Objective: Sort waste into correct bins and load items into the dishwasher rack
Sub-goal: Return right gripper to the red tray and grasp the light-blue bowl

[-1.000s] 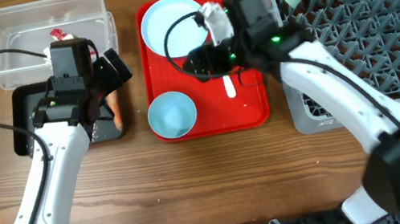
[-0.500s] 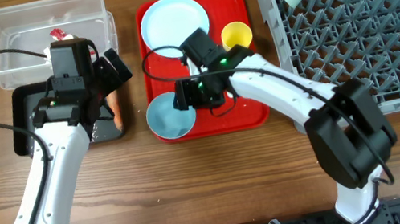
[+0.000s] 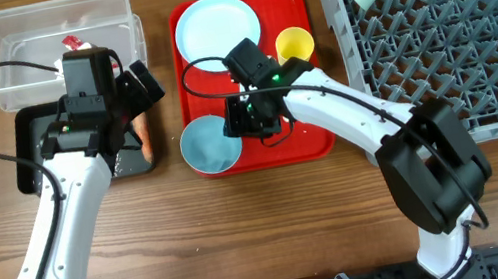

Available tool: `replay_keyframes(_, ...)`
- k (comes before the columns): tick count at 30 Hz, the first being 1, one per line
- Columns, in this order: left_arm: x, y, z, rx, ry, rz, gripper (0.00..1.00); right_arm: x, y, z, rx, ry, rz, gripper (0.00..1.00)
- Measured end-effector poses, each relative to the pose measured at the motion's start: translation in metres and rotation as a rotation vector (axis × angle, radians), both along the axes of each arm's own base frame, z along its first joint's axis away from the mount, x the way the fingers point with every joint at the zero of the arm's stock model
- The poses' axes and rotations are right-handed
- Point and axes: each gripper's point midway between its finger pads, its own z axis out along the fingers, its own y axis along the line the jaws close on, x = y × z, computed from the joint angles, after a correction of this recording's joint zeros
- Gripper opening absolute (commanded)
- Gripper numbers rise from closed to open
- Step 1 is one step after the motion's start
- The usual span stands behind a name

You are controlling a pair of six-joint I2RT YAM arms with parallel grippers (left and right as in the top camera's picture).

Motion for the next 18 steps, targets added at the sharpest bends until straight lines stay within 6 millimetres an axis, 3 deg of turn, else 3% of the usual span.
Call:
replay_keyframes(6, 0.0, 0.0, 0.0, 0.0, 0.0, 0.0, 1.0, -0.009, 0.008, -0.002, -0.025, -0.008, 0.023, 0.46)
replay_keyframes(11, 0.0, 0.0, 0.0, 0.0, 0.0, 0.0, 1.0, -0.014, 0.002, -0.005, -0.055, 0.01, 0.019, 0.45)
replay_keyframes(14, 0.0, 0.0, 0.0, 0.0, 0.0, 0.0, 1.0, -0.013, 0.001, -0.006, -0.063, 0.005, 0.016, 0.36)
replay_keyframes(16, 0.0, 0.0, 0.0, 0.0, 0.0, 0.0, 1.0, -0.012, 0.0, -0.006, -0.067, -0.003, 0.018, 0.23)
replay_keyframes(18, 0.0, 0.0, 0.0, 0.0, 0.0, 0.0, 1.0, -0.011, 0.0, -0.006, -0.071, -0.012, 0.021, 0.21)
